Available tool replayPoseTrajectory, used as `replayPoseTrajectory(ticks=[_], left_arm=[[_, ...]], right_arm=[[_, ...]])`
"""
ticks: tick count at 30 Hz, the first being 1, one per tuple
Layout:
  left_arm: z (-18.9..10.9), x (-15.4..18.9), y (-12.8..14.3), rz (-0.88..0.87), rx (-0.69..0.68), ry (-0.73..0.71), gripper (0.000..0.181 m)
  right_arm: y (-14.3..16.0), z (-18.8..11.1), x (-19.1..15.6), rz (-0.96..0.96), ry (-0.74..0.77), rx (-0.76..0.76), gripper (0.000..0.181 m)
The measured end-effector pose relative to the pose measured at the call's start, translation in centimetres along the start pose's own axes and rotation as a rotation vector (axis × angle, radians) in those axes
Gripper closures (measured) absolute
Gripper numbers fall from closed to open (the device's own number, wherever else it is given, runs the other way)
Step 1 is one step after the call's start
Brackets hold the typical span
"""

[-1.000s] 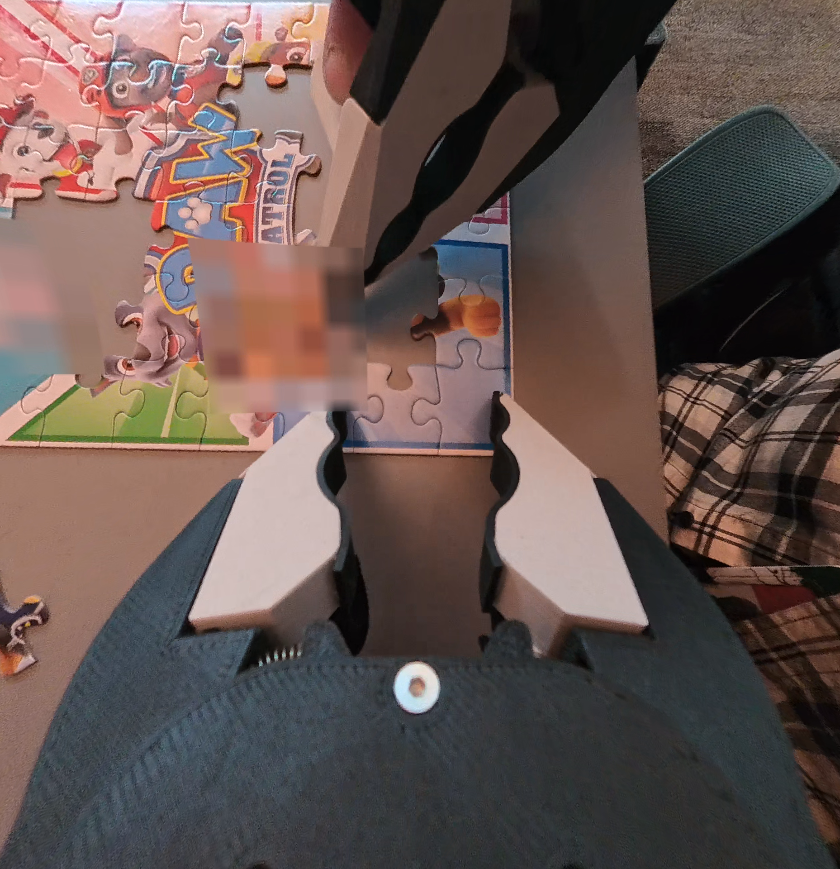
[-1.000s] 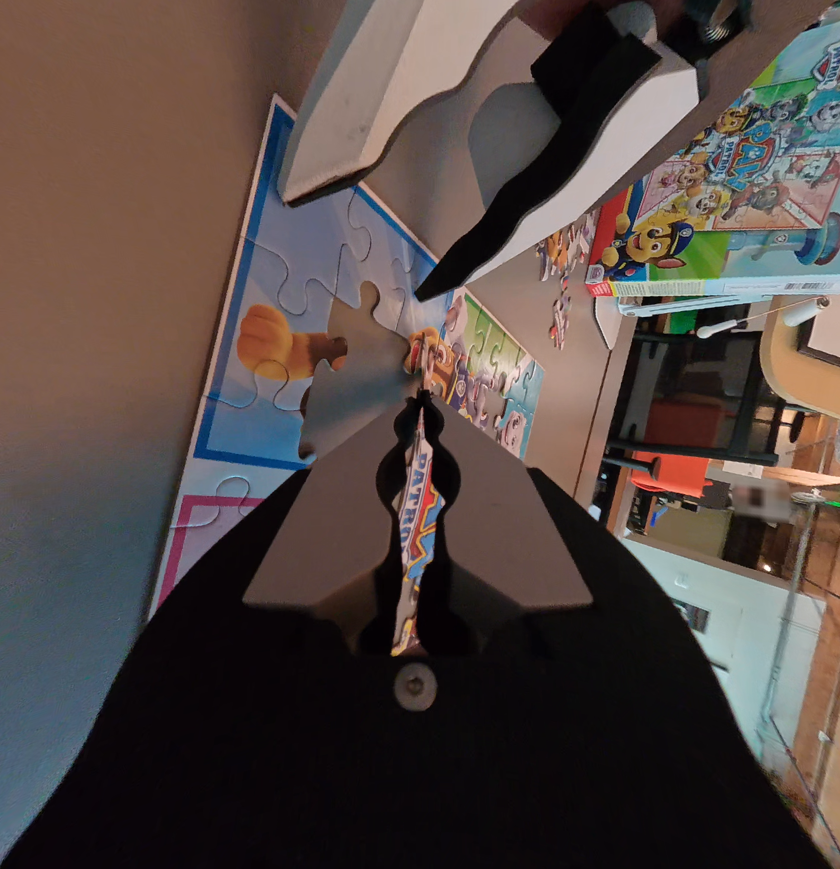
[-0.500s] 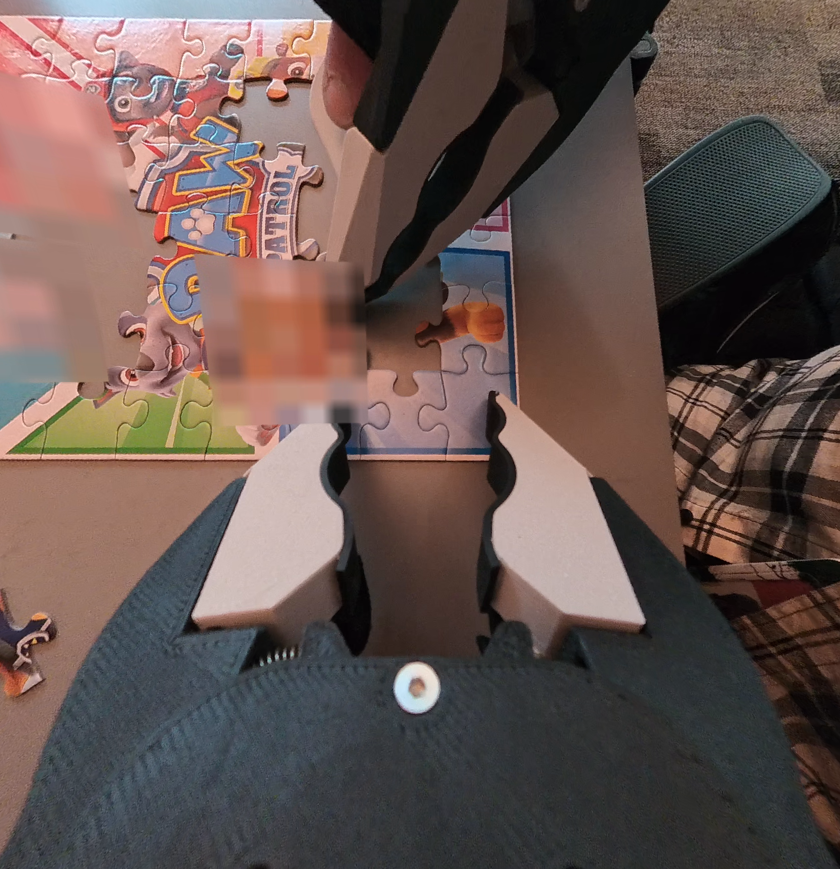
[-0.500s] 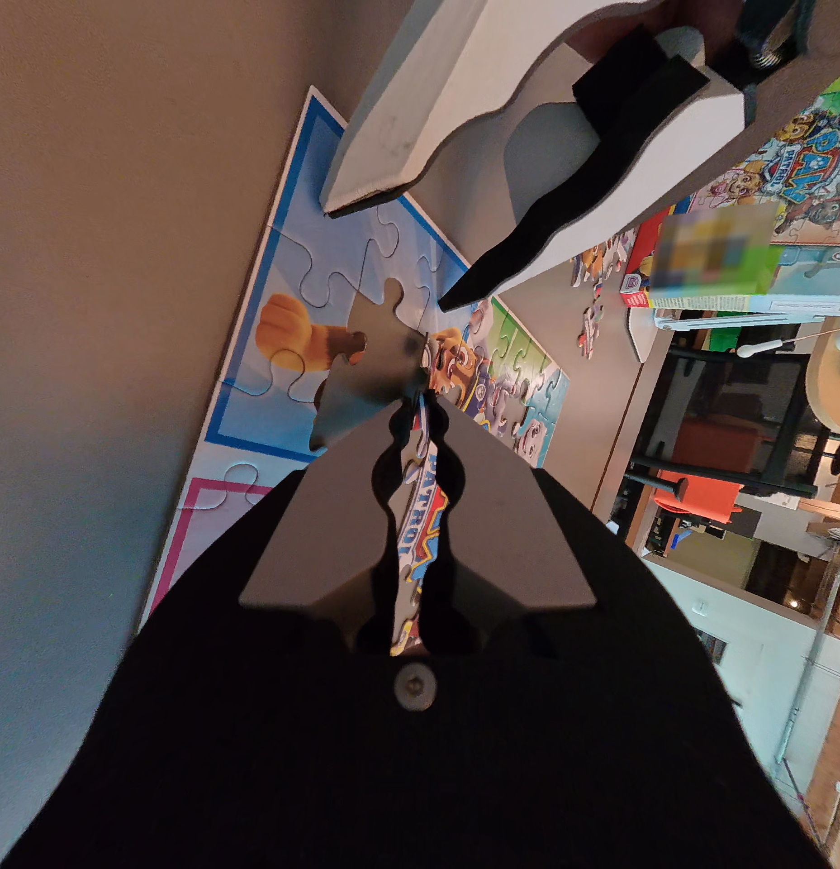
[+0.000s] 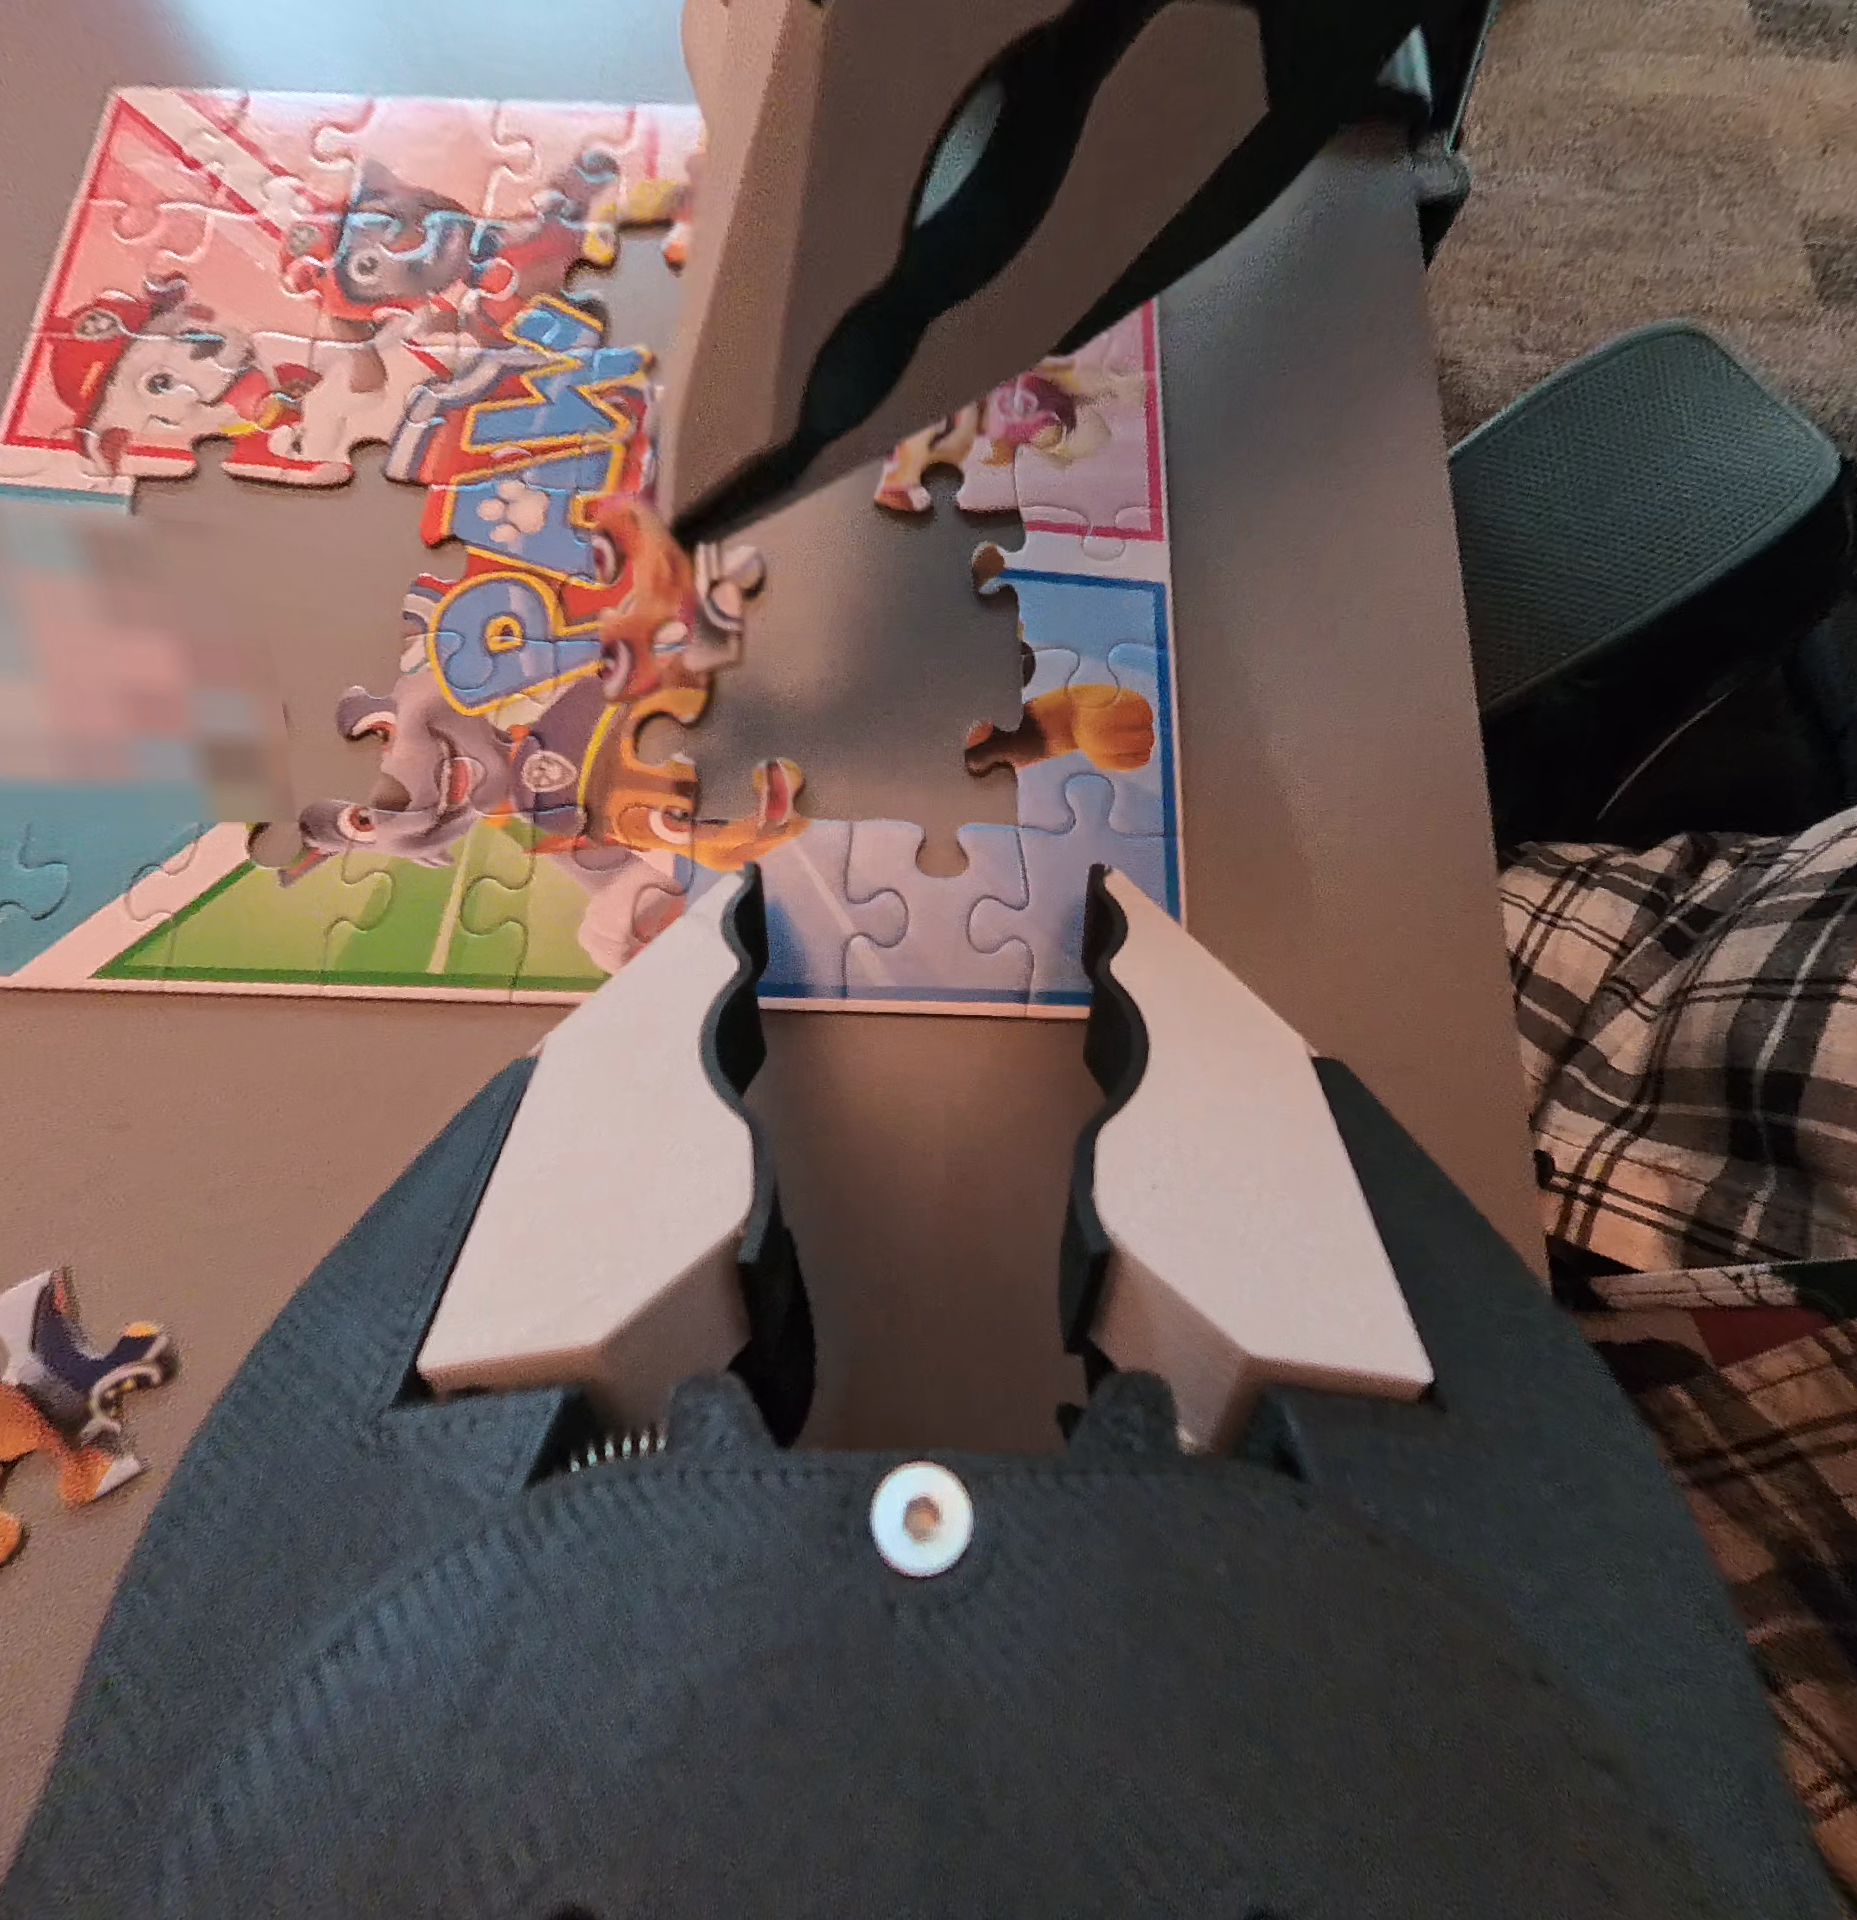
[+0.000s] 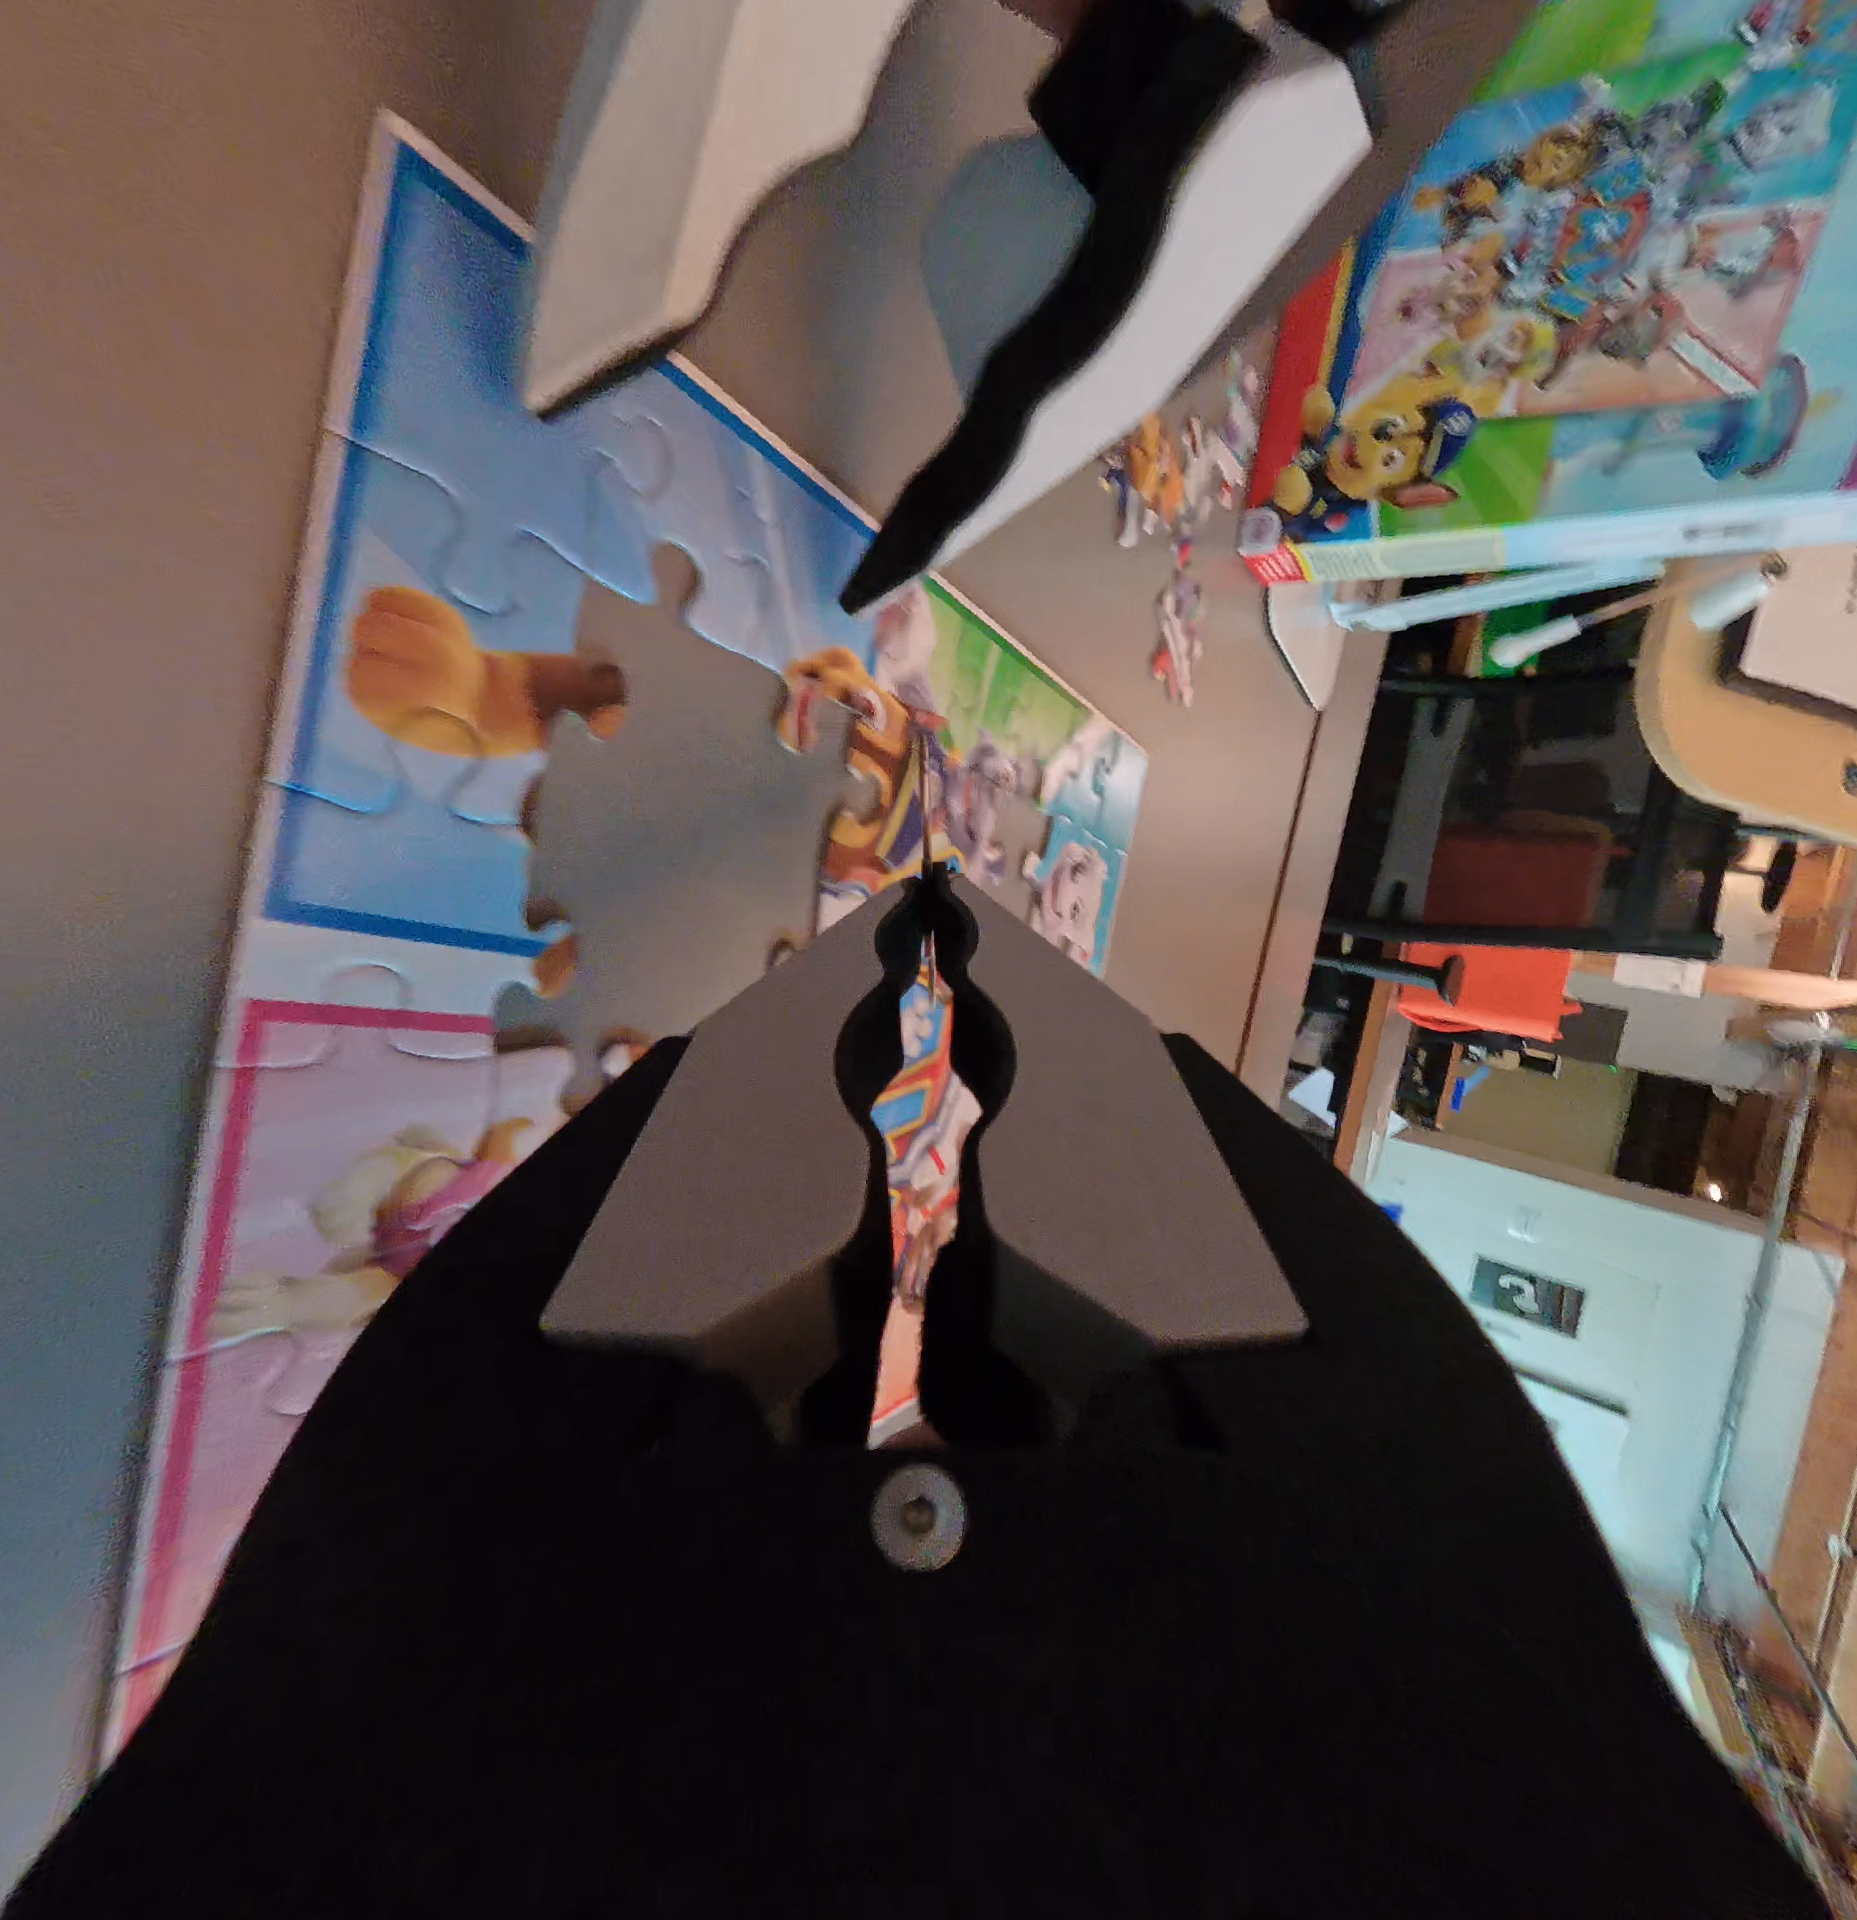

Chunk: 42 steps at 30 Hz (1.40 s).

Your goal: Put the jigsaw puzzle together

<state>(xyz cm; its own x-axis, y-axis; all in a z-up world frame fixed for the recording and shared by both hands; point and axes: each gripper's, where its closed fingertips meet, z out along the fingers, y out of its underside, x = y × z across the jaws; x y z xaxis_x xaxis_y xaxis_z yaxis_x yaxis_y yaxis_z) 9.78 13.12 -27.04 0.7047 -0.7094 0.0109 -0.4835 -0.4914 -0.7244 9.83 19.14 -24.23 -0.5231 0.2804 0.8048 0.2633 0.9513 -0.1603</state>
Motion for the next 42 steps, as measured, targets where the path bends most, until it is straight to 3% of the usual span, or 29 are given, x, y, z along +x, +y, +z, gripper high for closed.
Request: replayPoseTrajectory(ticks=[4, 13, 18, 20, 27, 33, 42], left_arm=[[-0.6, -1.8, -0.3, -0.022, 0.005, -0.056, 0.12], [-1.1, -6.2, -0.6, -0.072, -0.048, -0.159, 0.12], [-1.2, -7.7, -4.1, -0.177, 0.133, -0.112, 0.124], [-0.9, -7.9, -4.7, -0.195, 0.164, -0.088, 0.128], [0.7, -7.8, -2.3, -0.117, 0.006, -0.125, 0.131], [1.7, -7.6, -1.1, -0.092, -0.071, -0.134, 0.131], [1.5, -7.9, -0.8, -0.111, -0.057, -0.128, 0.135]], right_arm=[[1.5, 0.4, 2.4, 0.014, 0.082, -0.025, 0.181], [3.1, 3.0, 5.0, -0.185, 0.194, -0.106, 0.181], [2.0, 1.0, 5.6, -0.235, 0.286, -0.101, 0.181], [2.0, 0.3, 4.7, -0.246, 0.259, -0.113, 0.181], [4.9, -4.0, 1.7, -0.119, 0.181, -0.17, 0.181], [3.3, -3.7, -2.7, -0.034, 0.078, -0.117, 0.181], [5.0, -6.1, -3.7, 0.045, 0.087, -0.163, 0.181]])
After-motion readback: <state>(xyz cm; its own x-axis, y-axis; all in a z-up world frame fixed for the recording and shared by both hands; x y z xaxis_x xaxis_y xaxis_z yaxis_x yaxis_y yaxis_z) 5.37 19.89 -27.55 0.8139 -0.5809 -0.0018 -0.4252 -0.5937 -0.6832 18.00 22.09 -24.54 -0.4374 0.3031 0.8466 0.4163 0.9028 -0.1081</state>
